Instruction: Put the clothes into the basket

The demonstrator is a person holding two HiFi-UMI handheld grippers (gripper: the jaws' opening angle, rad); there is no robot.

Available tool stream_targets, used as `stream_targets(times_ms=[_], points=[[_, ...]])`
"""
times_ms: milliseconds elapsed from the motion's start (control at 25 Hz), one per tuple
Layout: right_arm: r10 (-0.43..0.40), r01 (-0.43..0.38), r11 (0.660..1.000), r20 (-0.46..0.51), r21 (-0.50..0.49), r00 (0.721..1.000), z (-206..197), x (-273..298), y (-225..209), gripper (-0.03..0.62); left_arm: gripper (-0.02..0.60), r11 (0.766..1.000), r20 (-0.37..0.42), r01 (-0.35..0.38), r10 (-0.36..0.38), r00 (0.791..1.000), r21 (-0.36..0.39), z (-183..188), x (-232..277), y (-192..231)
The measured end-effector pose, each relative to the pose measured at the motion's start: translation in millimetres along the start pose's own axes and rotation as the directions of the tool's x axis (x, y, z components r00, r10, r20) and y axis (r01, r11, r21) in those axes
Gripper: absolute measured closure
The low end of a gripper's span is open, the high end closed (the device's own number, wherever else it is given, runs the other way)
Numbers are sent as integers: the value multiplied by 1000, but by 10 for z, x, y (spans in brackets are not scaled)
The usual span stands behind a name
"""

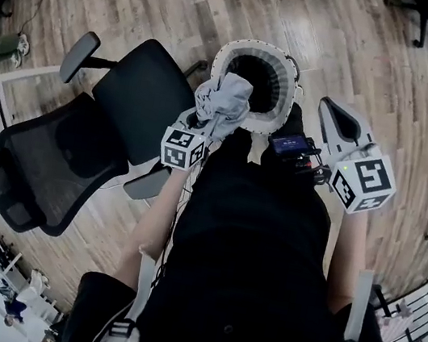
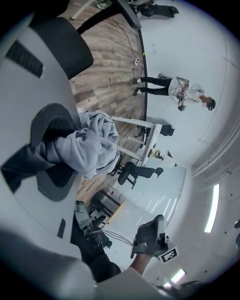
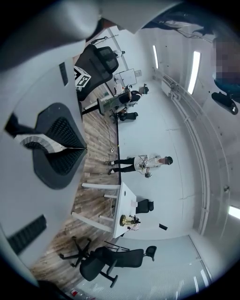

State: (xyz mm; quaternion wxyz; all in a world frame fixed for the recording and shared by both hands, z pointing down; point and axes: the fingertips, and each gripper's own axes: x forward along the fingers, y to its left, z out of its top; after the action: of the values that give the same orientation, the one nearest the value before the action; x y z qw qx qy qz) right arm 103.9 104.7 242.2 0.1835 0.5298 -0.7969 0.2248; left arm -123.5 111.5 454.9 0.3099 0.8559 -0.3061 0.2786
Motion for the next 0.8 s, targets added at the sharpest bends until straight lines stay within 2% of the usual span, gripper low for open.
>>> stream_targets(times_ms=[120,280,440,680,800], points=[[26,-26,1000,3,3,1000,51,-9,-248,577,488,1000,-7,10,-10,1000,-5,120,220,-256],[106,-106,994,-9,-5,994,94,27,-574,577,488,999,-14,-12,12,1000,-31,259,495,-540],[196,-197,980,-46,-19,979,70,129,-891,577,488,992,-9,-59,58,998,-116,355,773,-737],[326,-330,944,-120,-13,938,-10,368,-1437,577,488,953,-29,-144,141,990,-268,451,1238,-926],[382,-390,921,-169,-15,909,-122,497,-1603,577,487,924,-37,-185,184,982,-335,412,1391,-950]])
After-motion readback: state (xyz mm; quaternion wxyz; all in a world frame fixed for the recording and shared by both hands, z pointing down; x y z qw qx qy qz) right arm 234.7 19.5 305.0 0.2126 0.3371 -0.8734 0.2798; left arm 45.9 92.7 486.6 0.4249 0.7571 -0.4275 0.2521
